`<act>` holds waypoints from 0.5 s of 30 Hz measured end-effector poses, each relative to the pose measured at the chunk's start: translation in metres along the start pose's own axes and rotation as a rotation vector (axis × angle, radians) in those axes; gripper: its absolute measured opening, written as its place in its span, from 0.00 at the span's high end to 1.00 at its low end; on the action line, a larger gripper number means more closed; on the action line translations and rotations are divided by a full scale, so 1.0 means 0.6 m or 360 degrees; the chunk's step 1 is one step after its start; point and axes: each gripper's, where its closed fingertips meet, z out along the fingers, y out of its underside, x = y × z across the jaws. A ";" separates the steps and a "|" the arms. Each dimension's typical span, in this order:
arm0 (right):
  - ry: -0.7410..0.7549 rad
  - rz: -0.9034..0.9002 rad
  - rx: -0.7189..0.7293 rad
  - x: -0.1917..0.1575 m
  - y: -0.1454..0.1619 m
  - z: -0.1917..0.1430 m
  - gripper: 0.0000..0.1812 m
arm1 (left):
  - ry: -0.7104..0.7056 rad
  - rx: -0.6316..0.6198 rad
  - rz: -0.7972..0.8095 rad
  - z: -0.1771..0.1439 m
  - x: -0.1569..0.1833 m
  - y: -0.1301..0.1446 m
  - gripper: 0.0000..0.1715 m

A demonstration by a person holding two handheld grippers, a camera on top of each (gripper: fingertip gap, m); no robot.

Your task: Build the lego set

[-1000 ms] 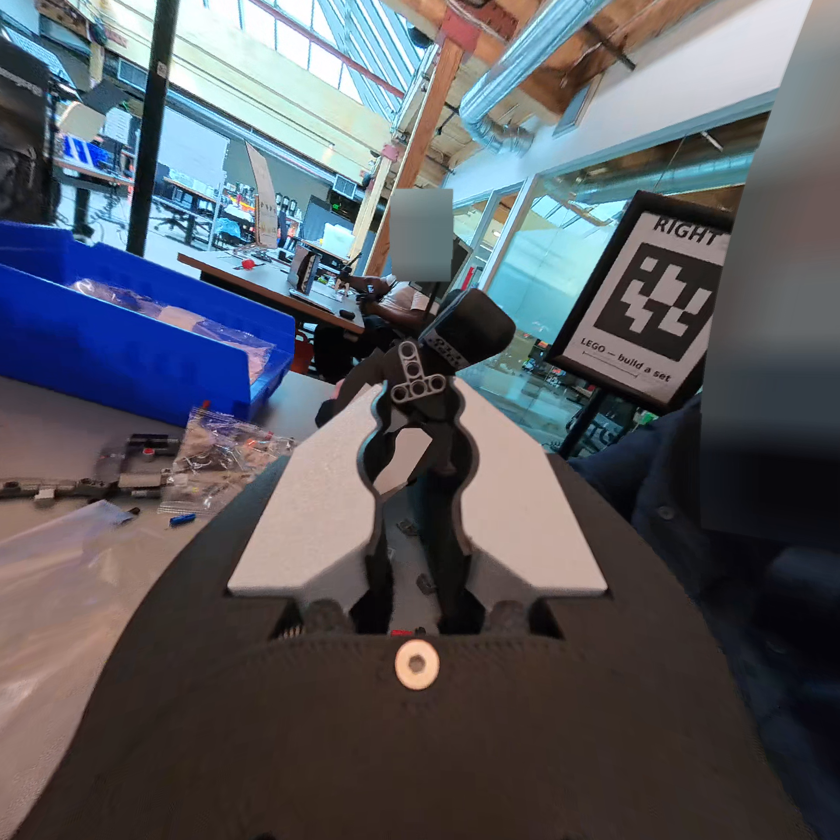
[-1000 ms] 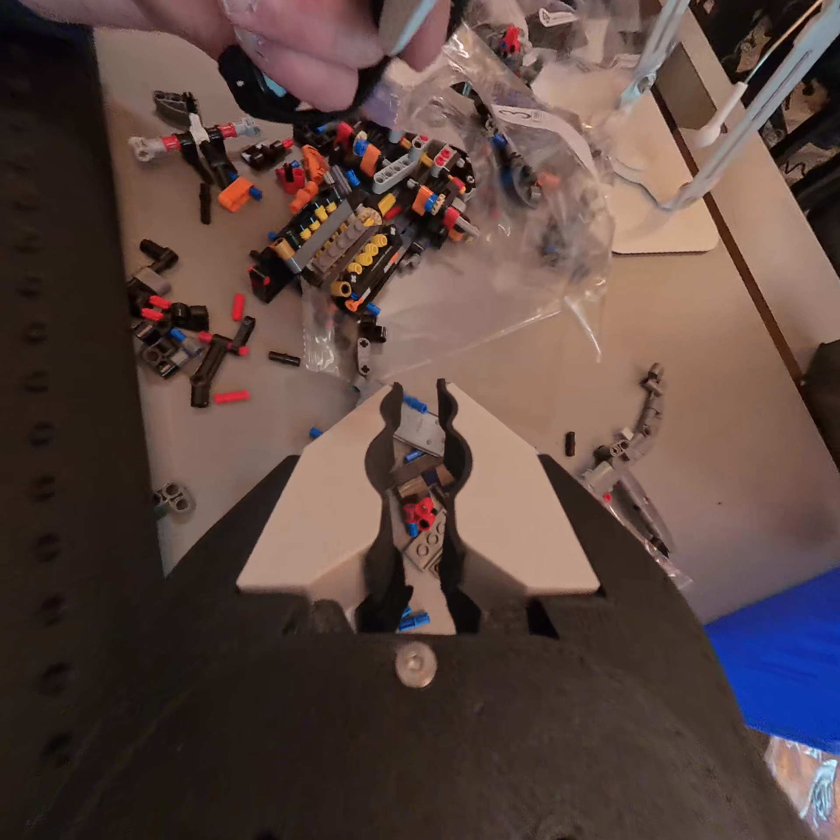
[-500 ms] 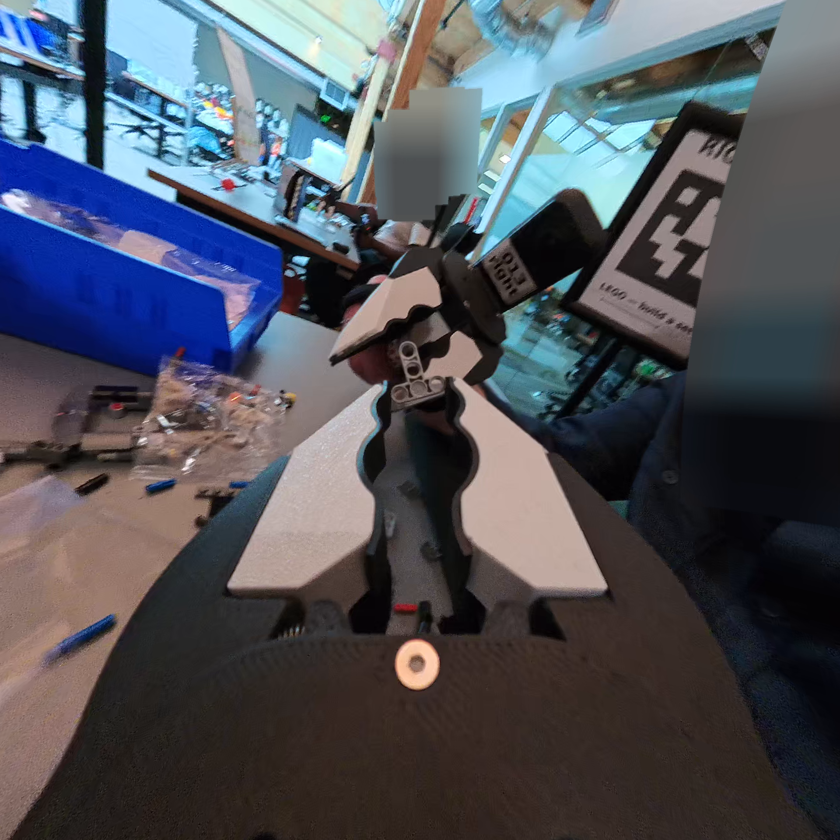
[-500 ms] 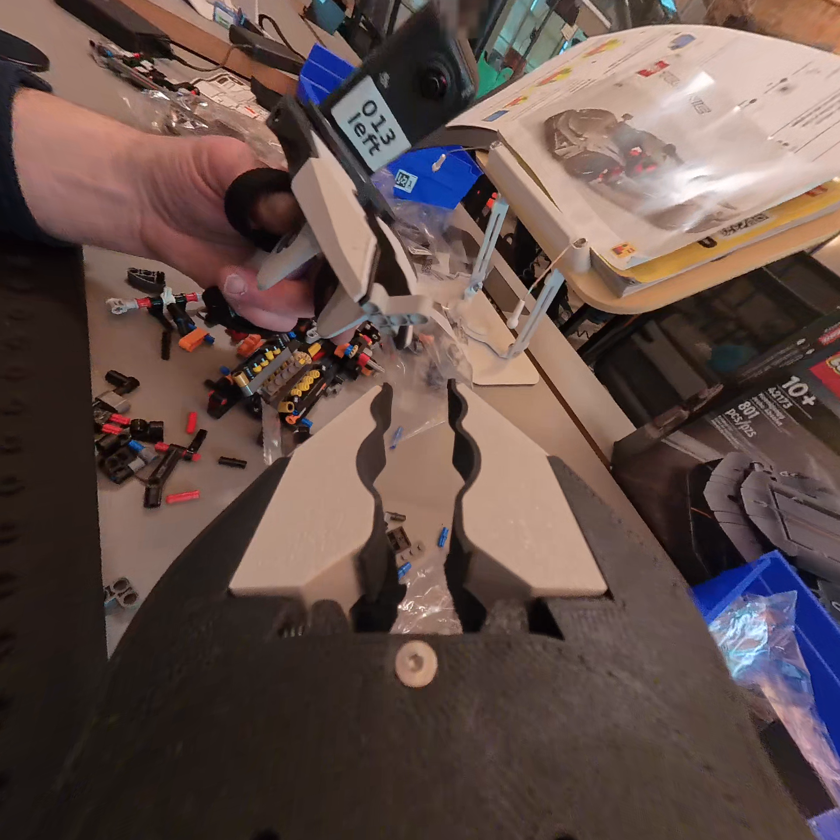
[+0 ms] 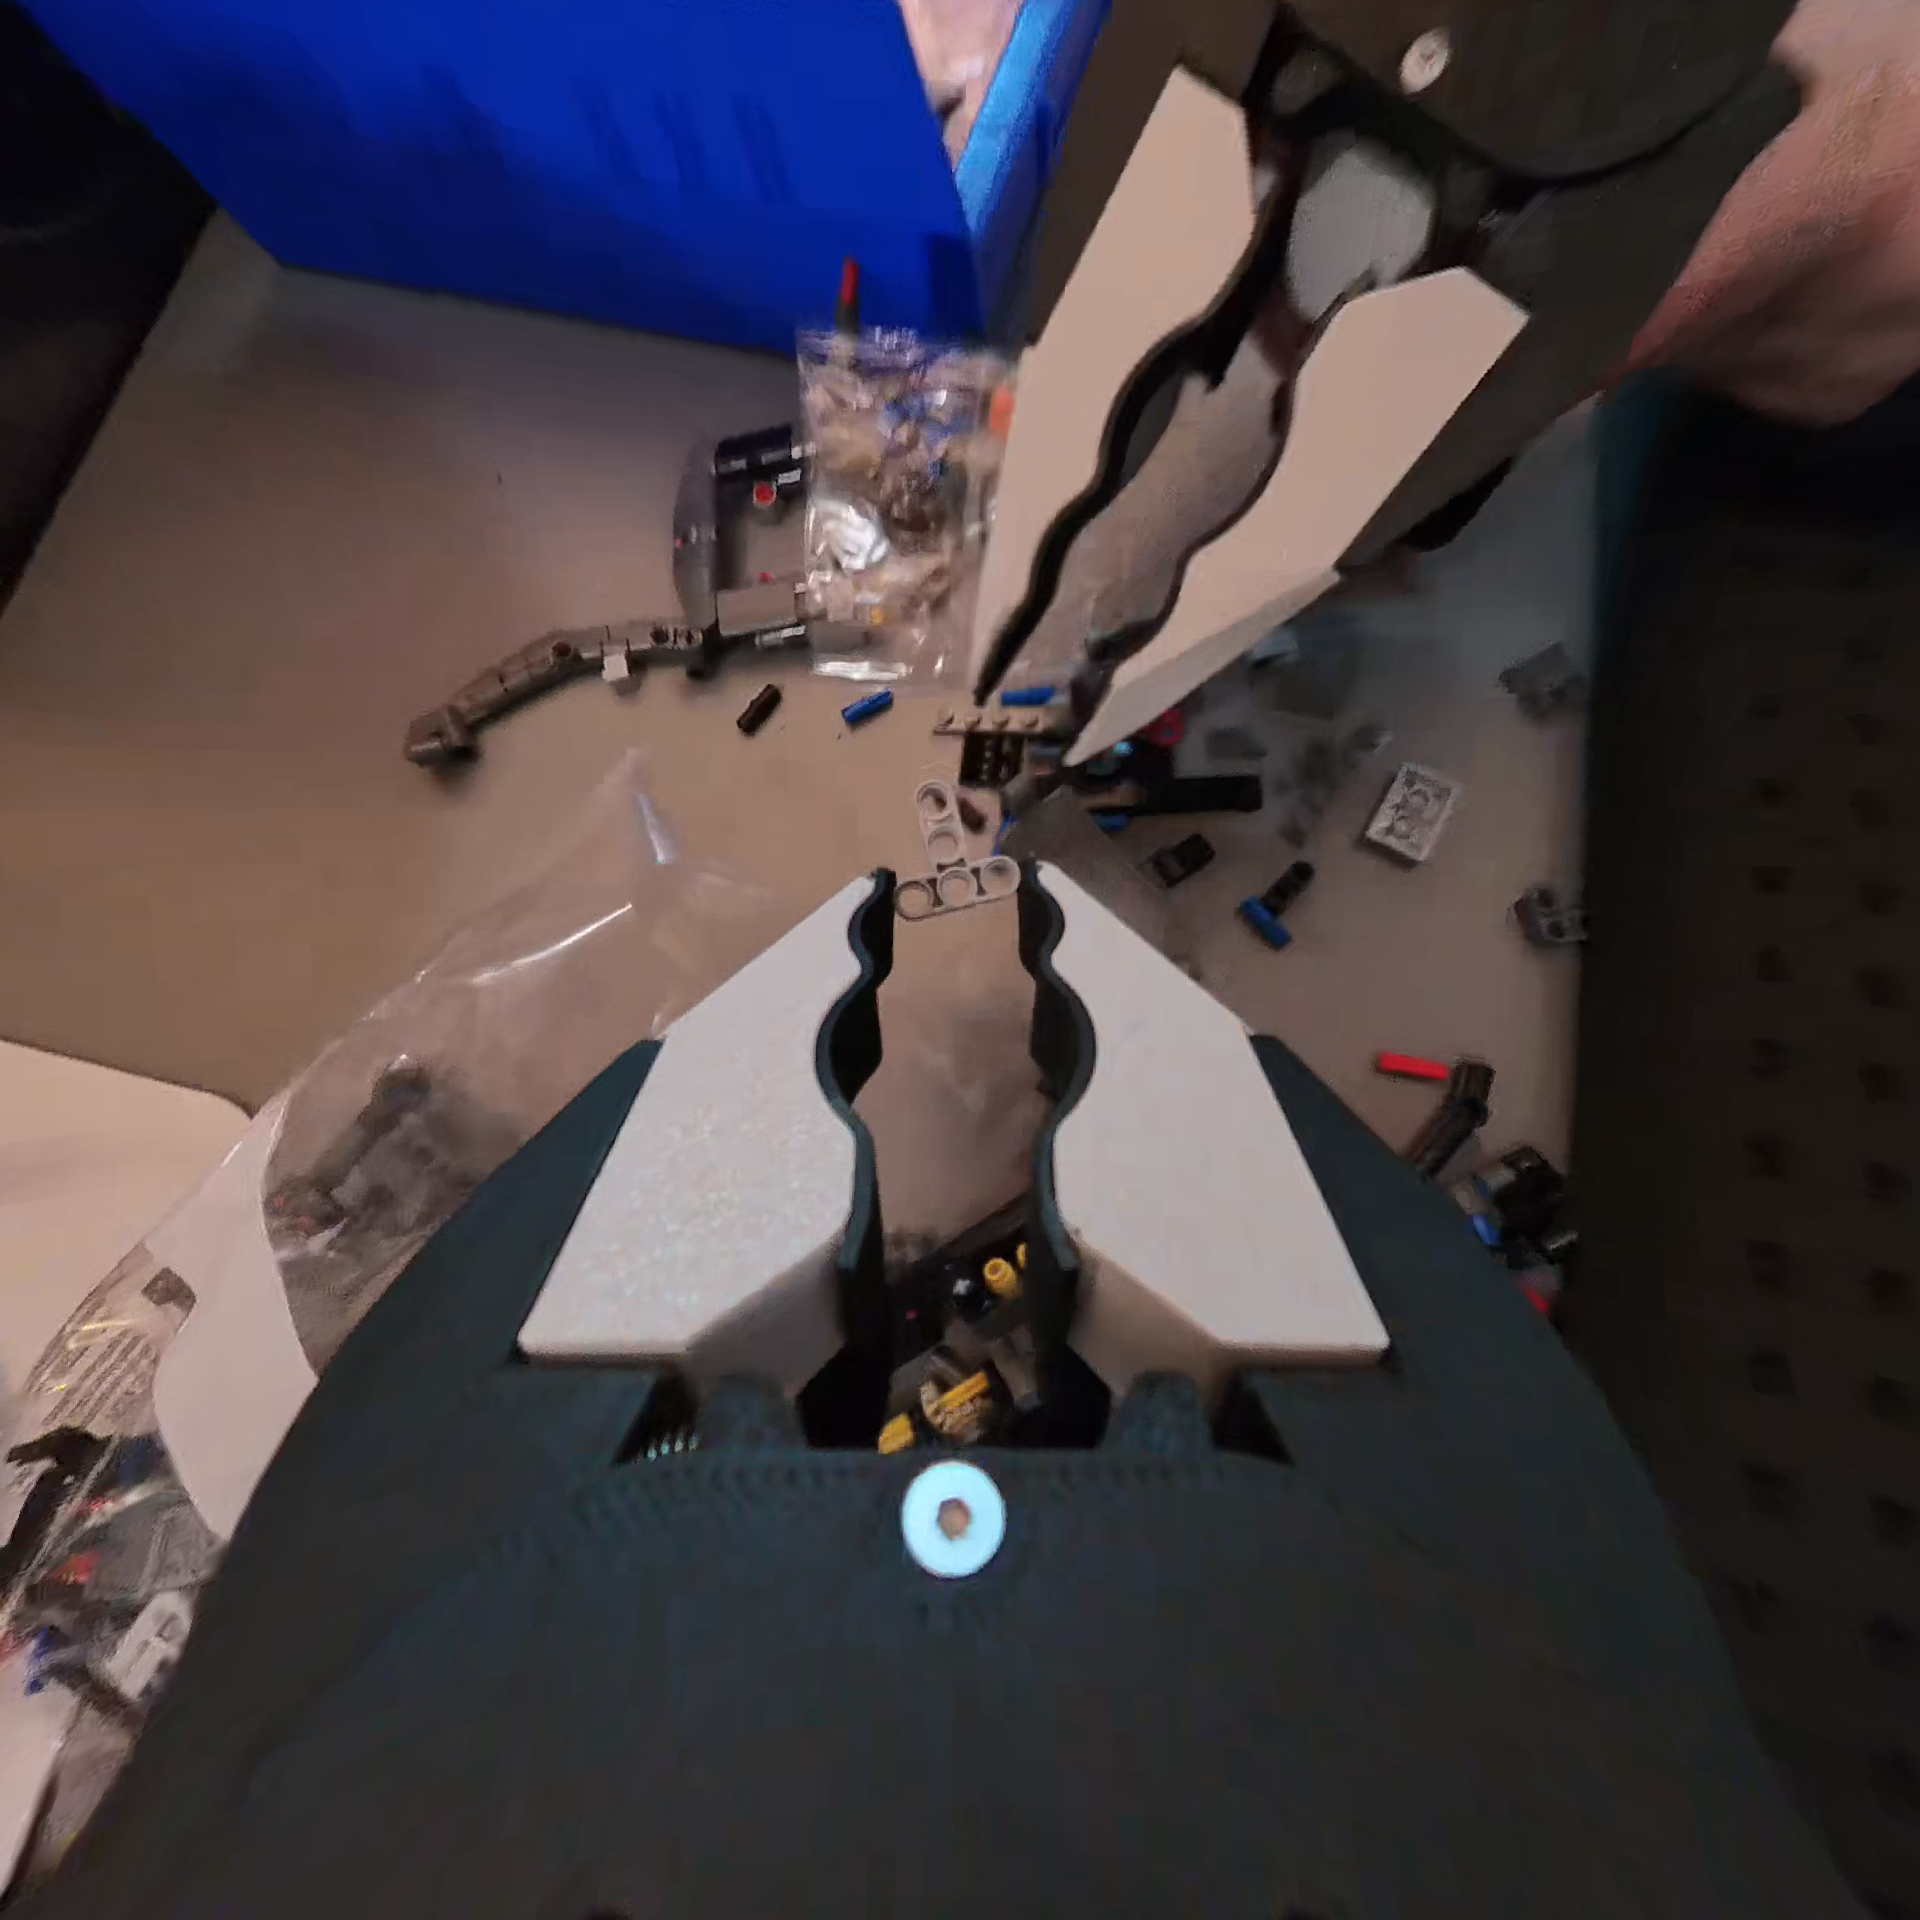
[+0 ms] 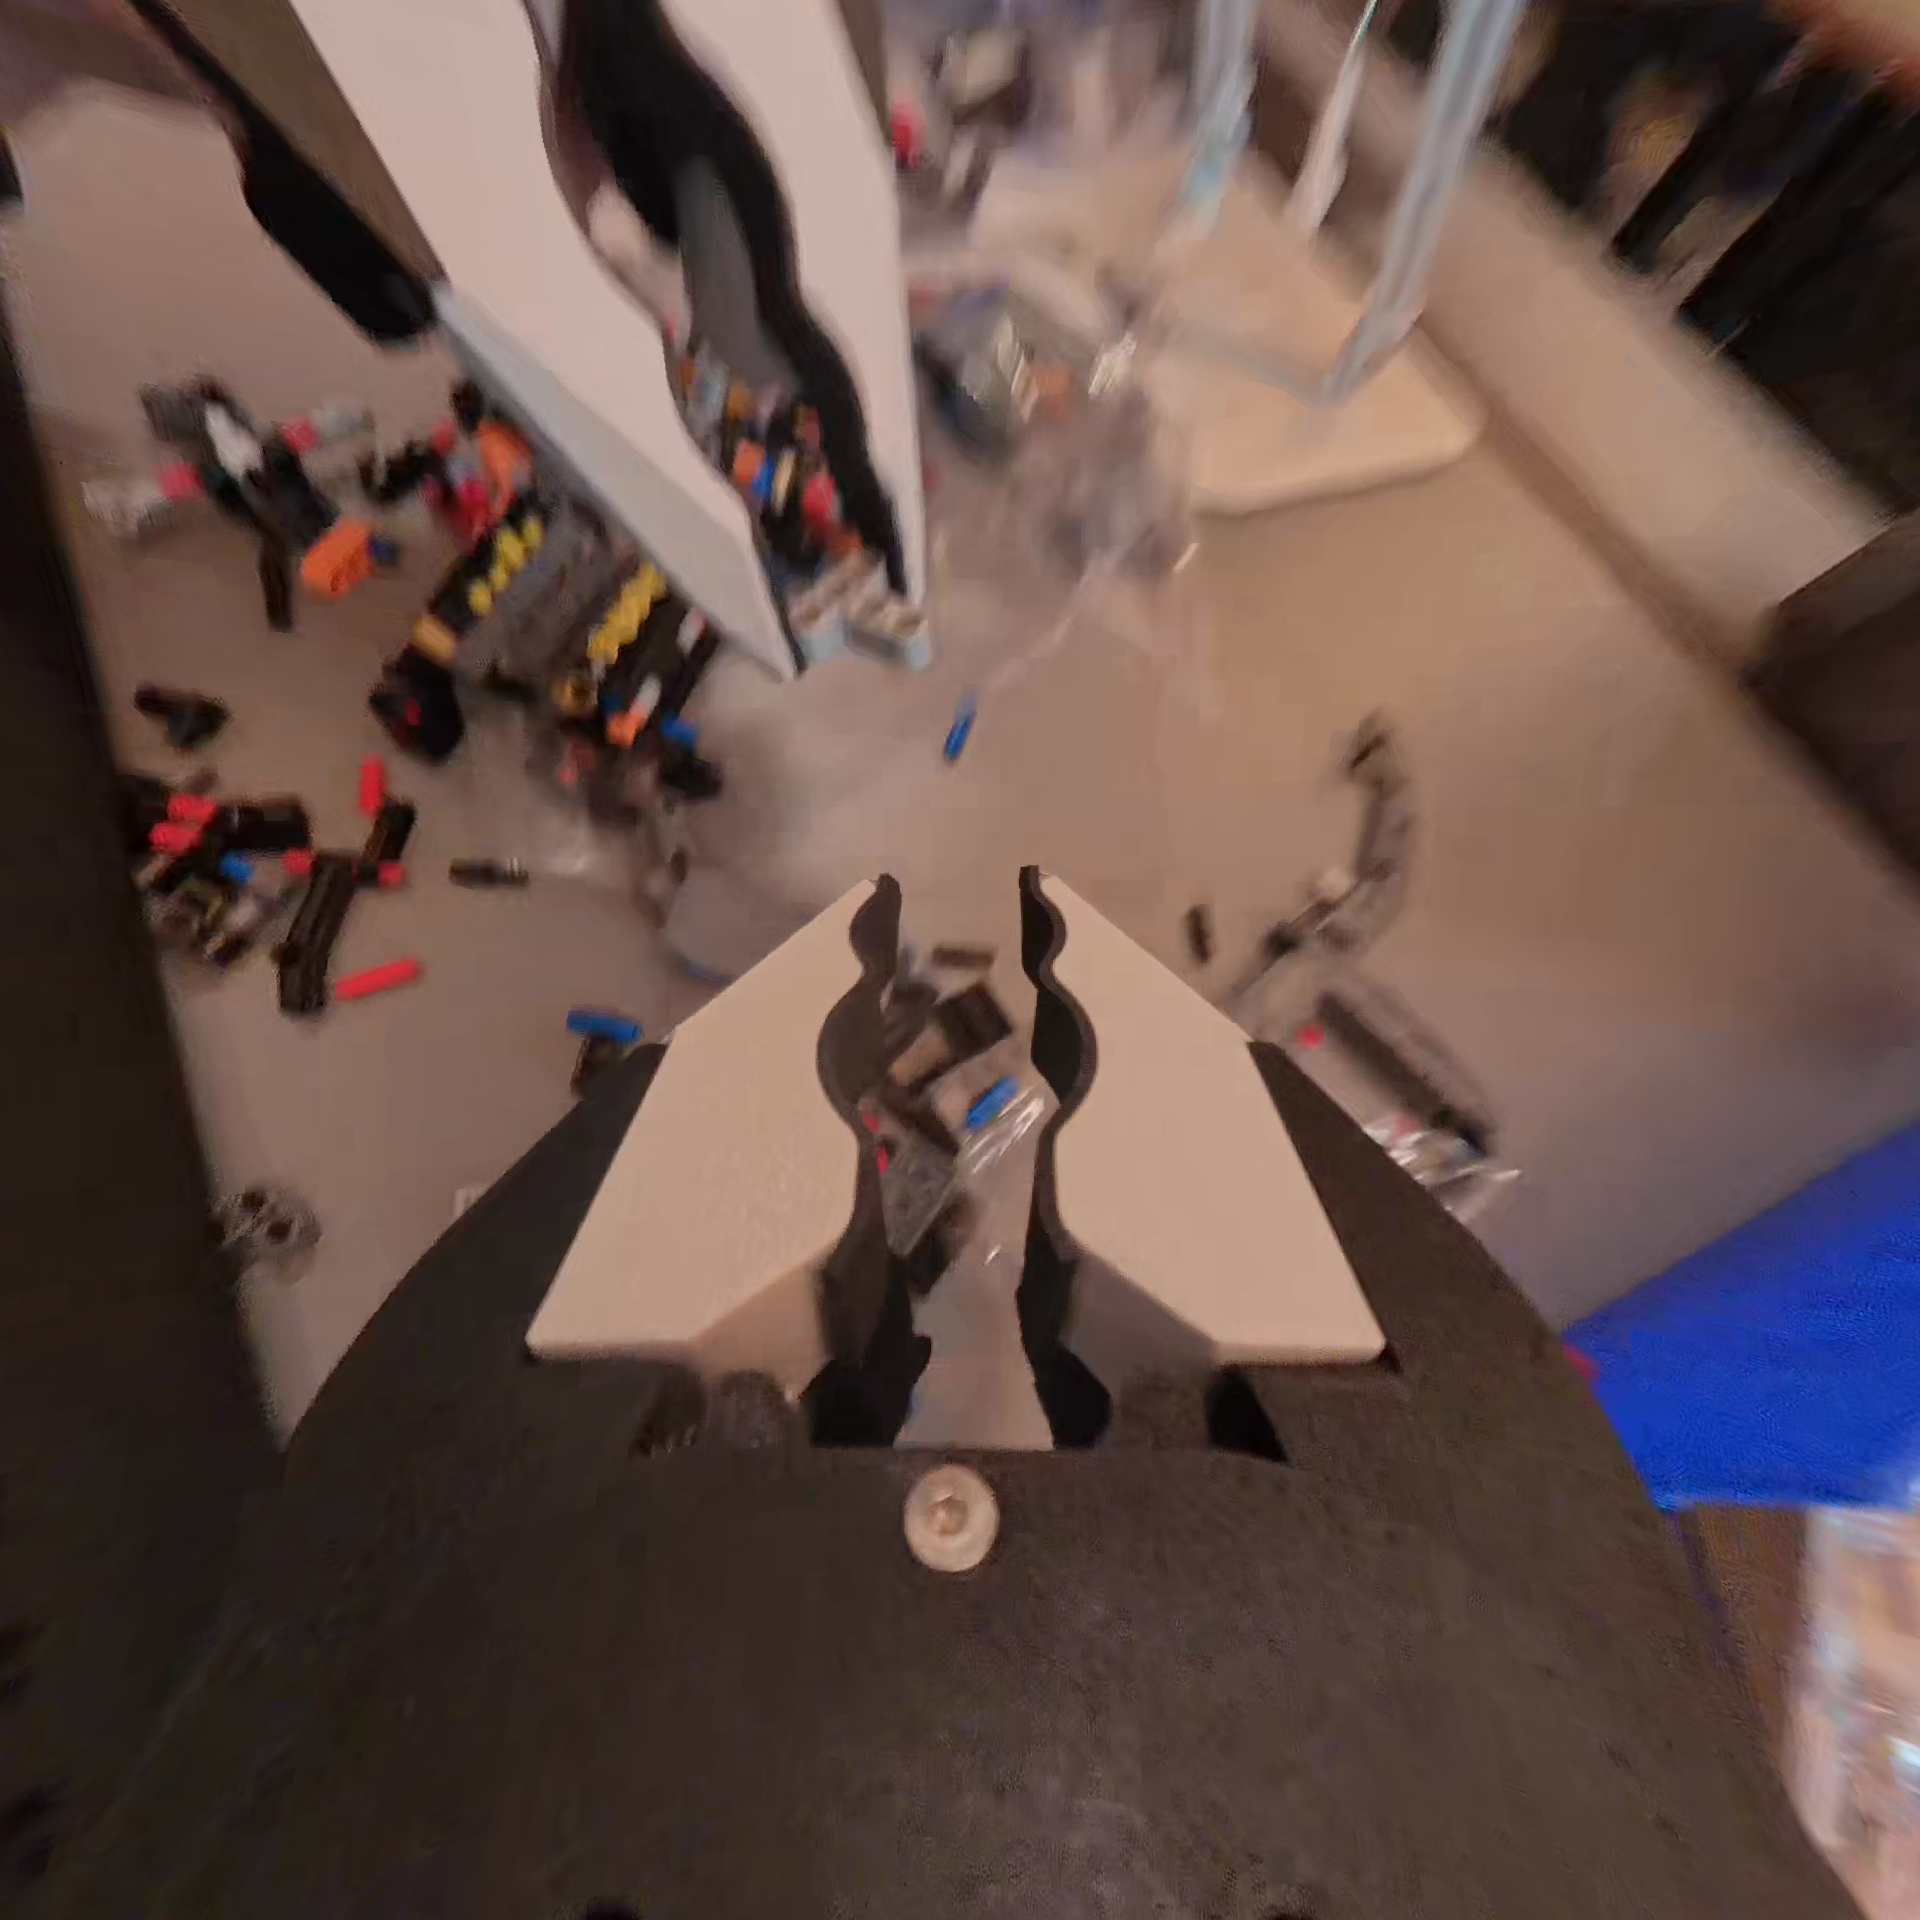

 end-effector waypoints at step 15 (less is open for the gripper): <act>-0.0249 -0.0226 -0.0258 -0.065 0.038 0.042 0.87 | -0.0086 -0.0429 0.0029 0.040 -0.002 0.075 0.81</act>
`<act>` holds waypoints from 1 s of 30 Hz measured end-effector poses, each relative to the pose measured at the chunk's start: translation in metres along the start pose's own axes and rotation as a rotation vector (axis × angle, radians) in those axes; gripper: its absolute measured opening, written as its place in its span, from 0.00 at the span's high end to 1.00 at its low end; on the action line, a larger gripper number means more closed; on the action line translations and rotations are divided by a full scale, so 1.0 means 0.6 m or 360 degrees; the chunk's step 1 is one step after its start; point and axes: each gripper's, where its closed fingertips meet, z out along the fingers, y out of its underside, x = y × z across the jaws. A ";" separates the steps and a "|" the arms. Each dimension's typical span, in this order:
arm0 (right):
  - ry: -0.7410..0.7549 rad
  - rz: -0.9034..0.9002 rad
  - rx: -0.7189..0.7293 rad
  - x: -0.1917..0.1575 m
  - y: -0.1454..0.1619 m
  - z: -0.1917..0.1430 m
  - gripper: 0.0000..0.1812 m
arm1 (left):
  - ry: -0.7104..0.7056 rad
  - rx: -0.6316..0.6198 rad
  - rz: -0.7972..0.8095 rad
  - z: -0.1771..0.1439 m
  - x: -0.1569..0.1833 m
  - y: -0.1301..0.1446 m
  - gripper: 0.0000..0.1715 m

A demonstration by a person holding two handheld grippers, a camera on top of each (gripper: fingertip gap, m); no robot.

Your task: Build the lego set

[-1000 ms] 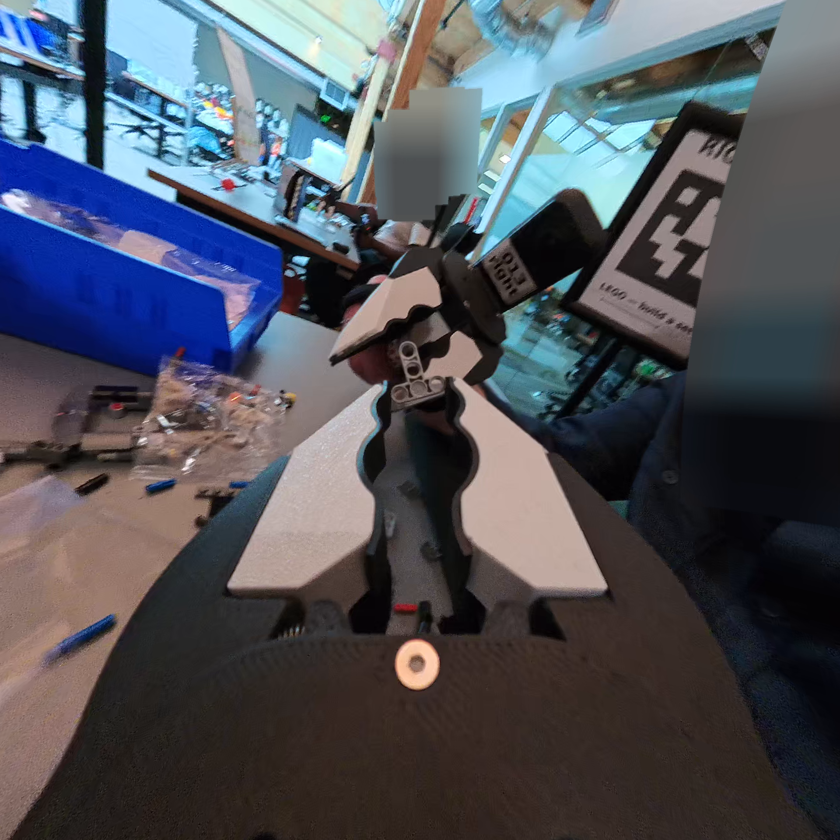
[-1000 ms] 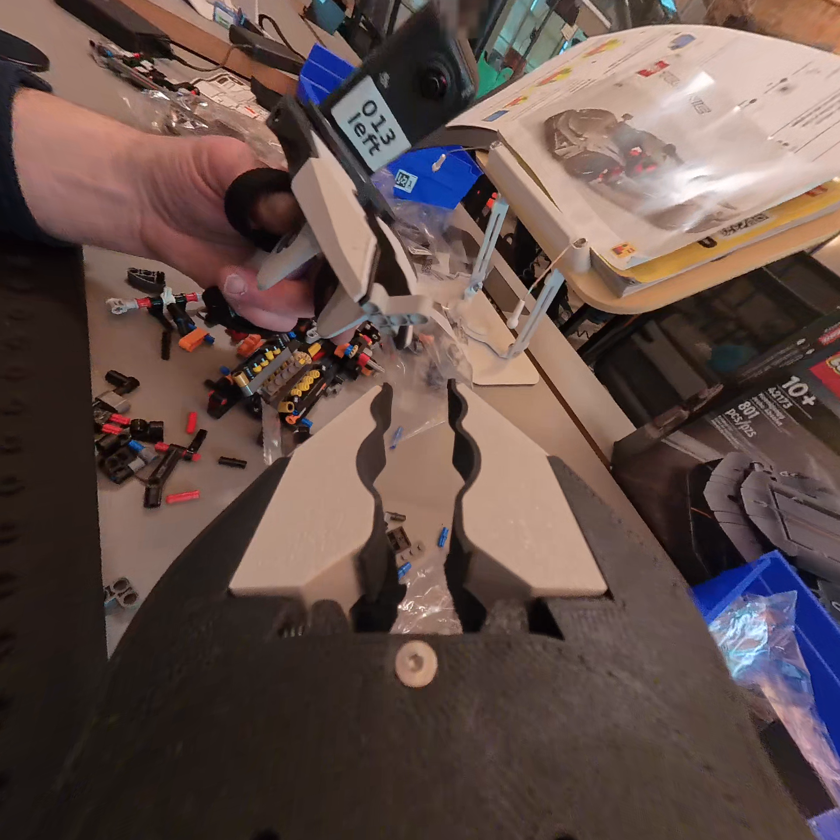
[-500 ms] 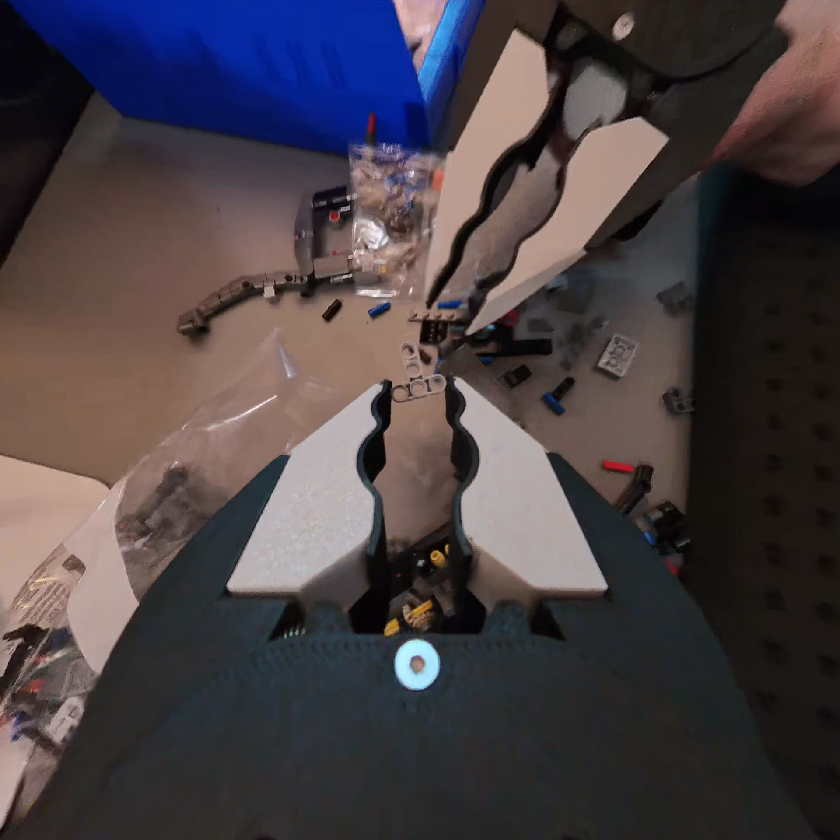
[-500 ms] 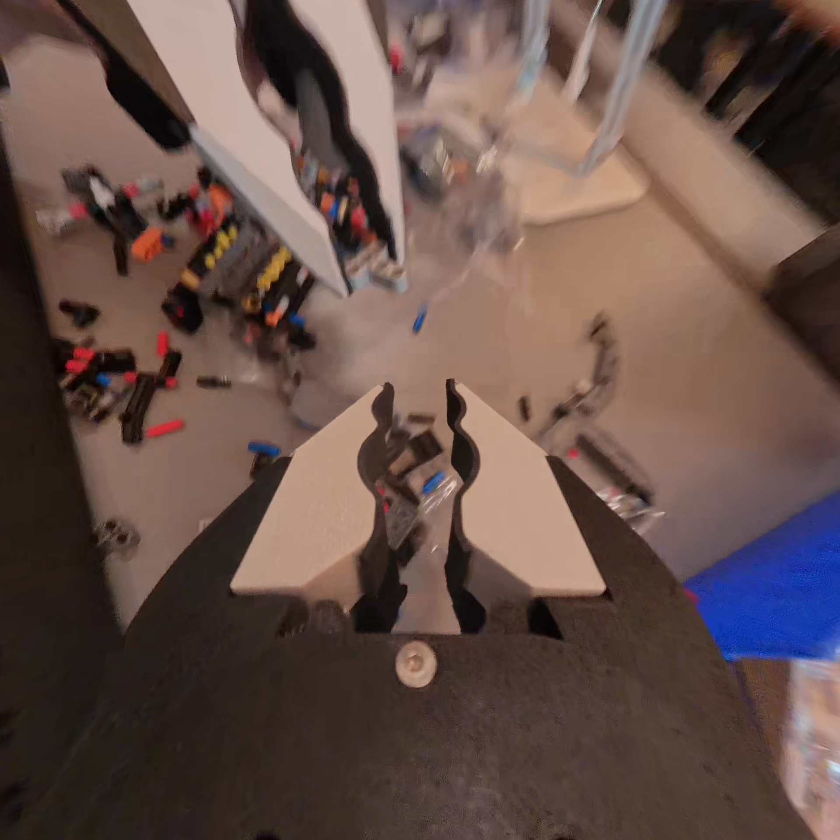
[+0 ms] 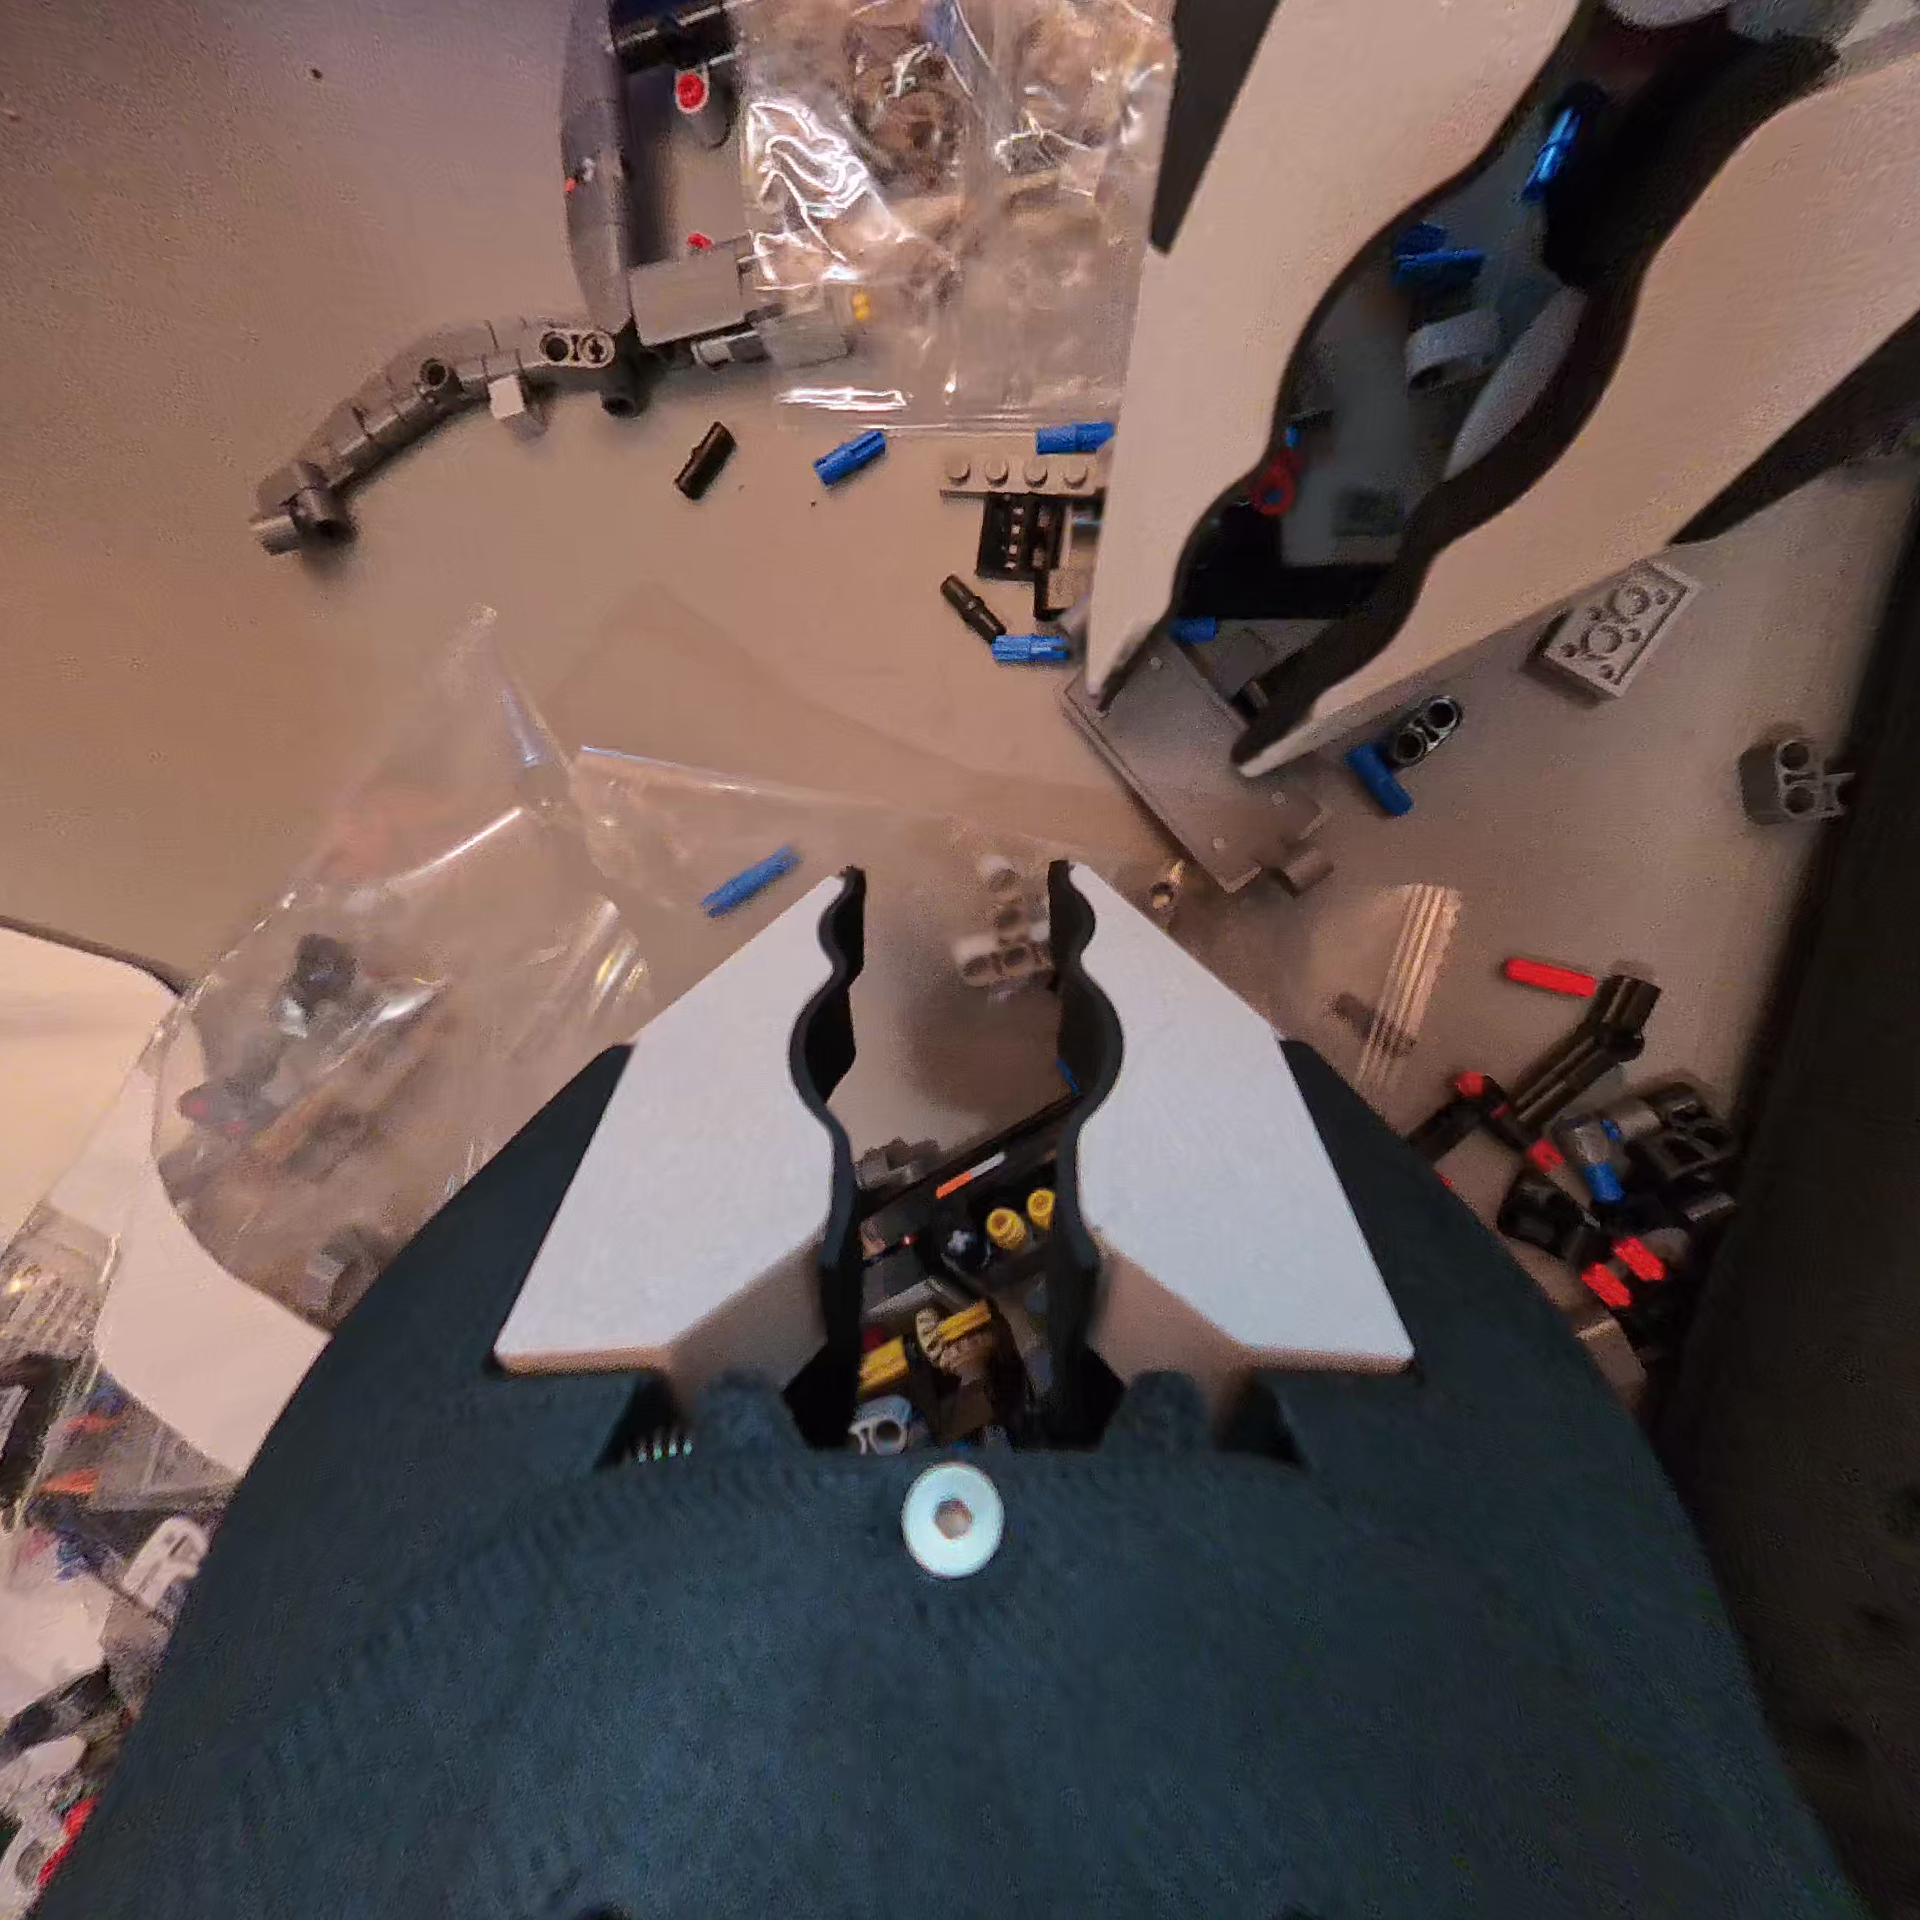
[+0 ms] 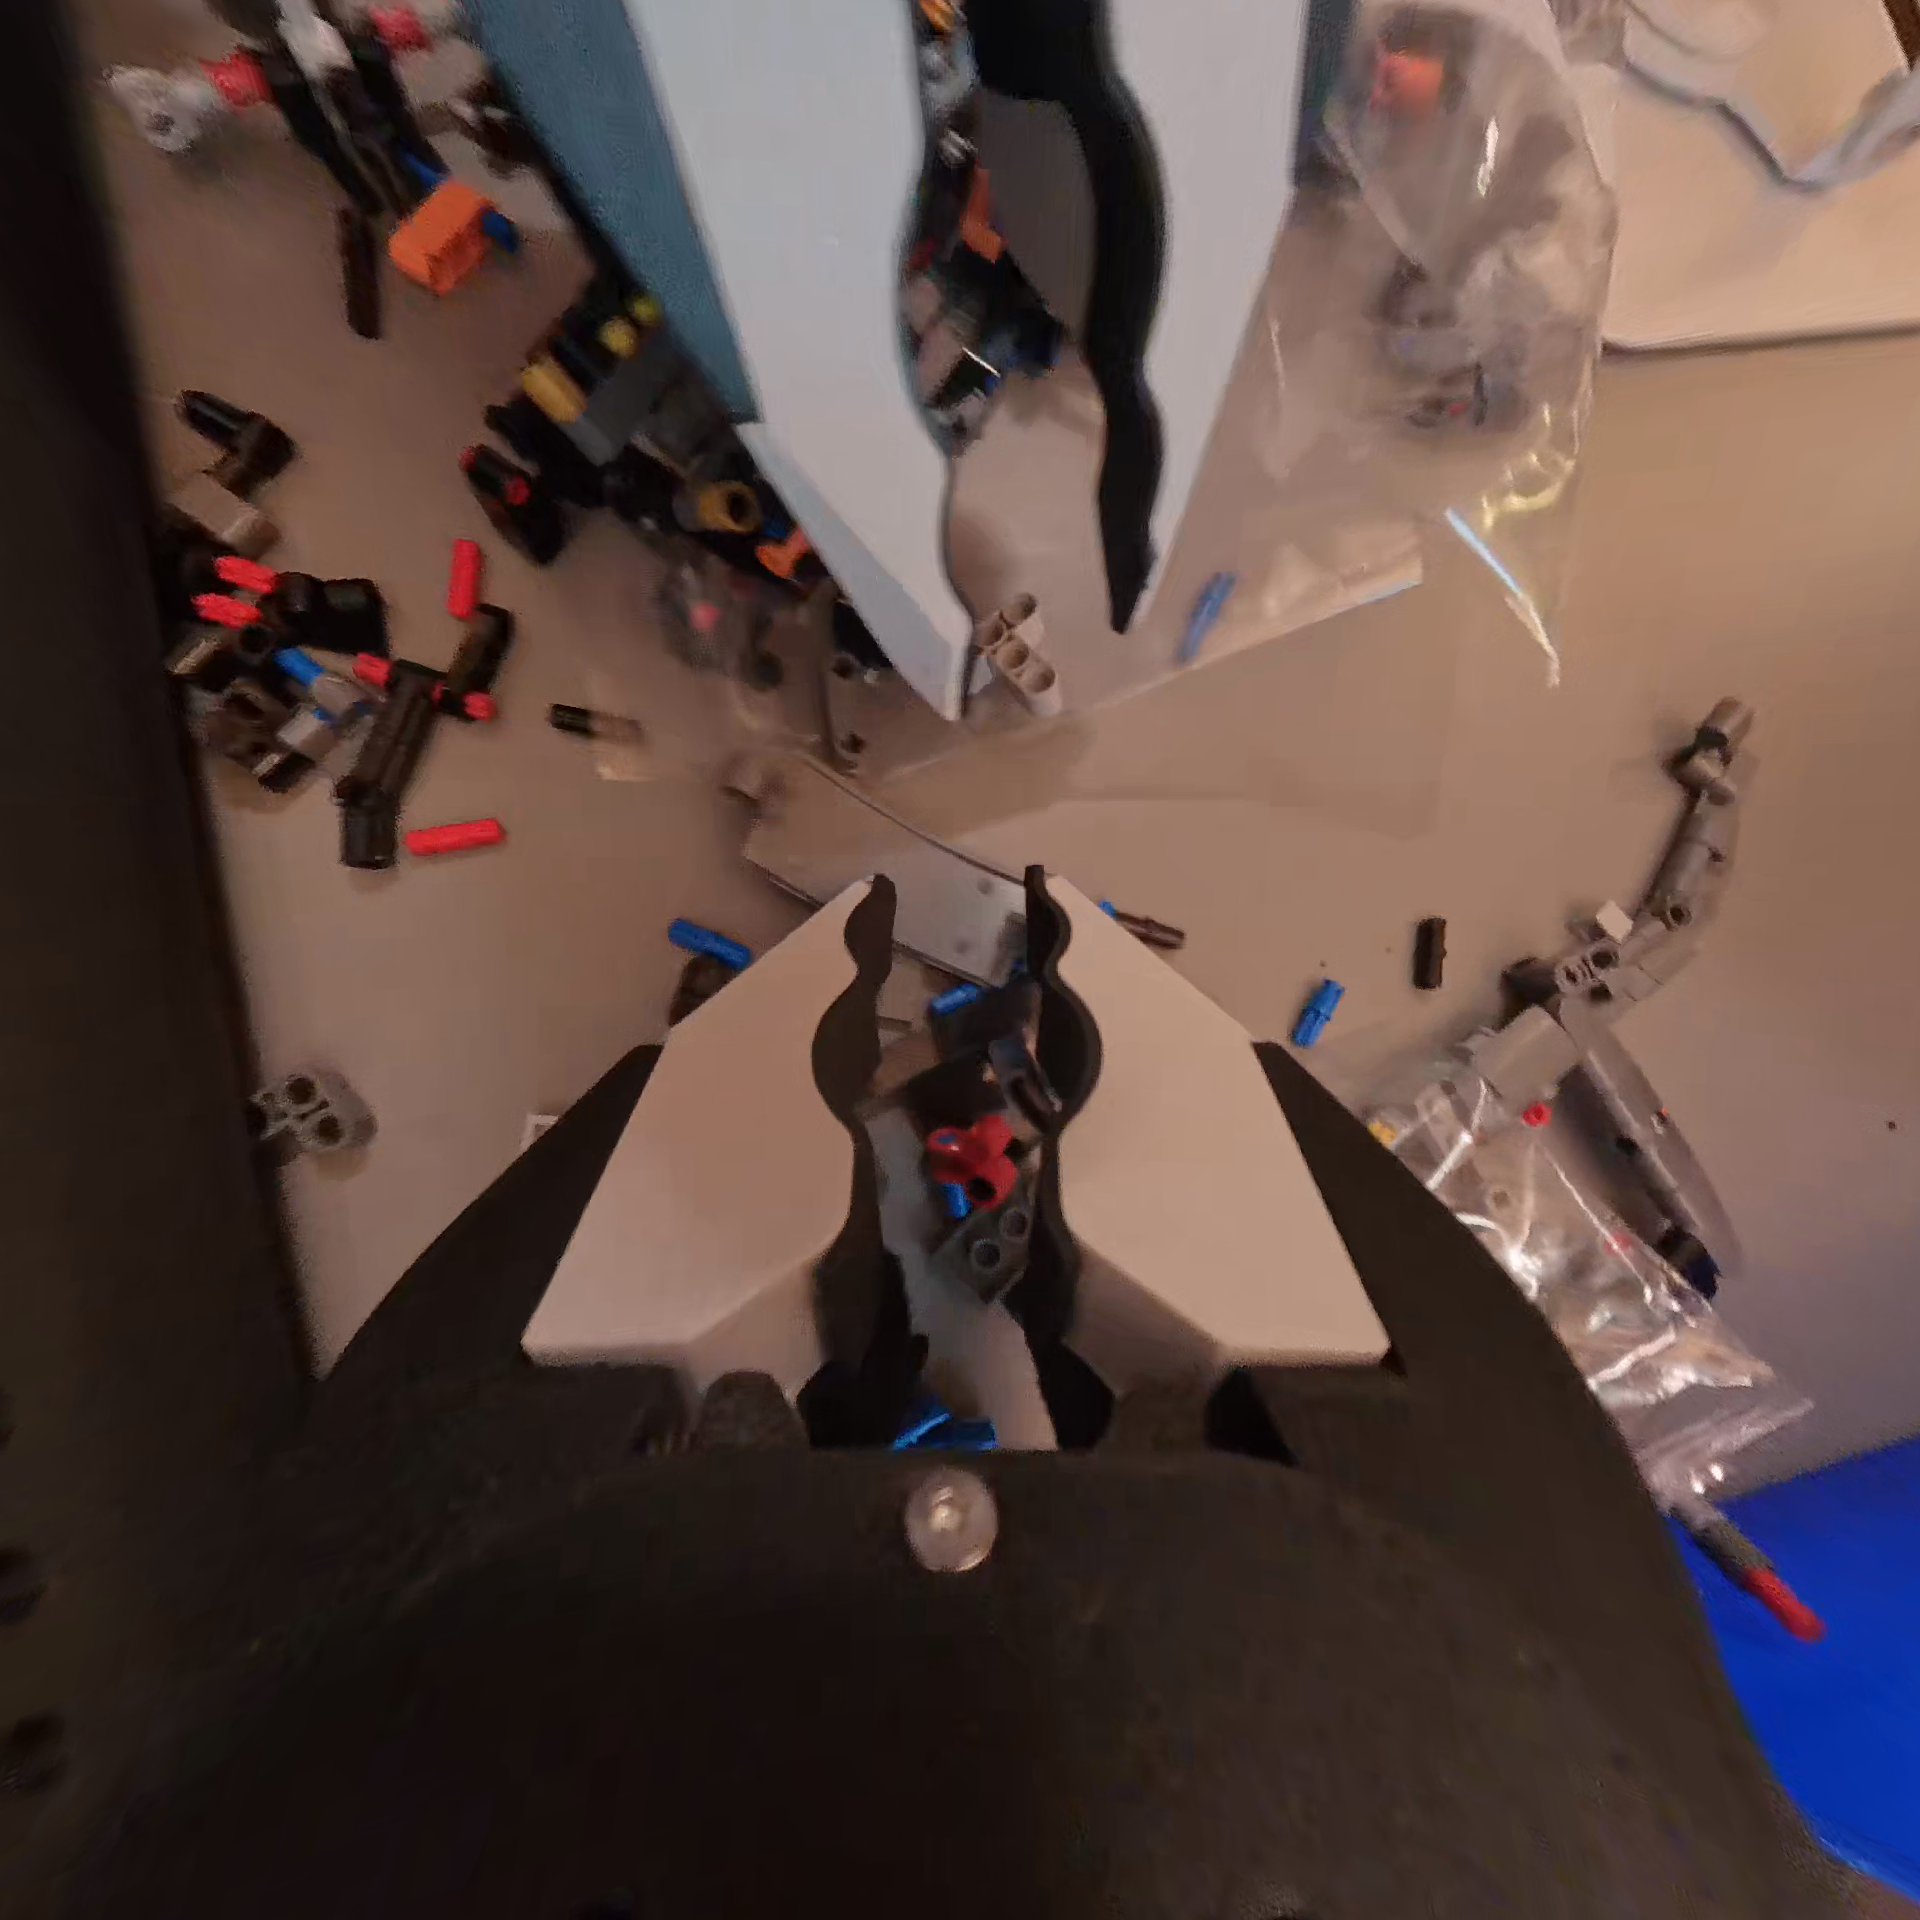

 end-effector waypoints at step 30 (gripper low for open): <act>-0.0076 0.0034 0.0374 -0.009 -0.049 -0.064 1.00 | -0.0302 0.0509 -0.0008 -0.206 -0.108 0.052 0.74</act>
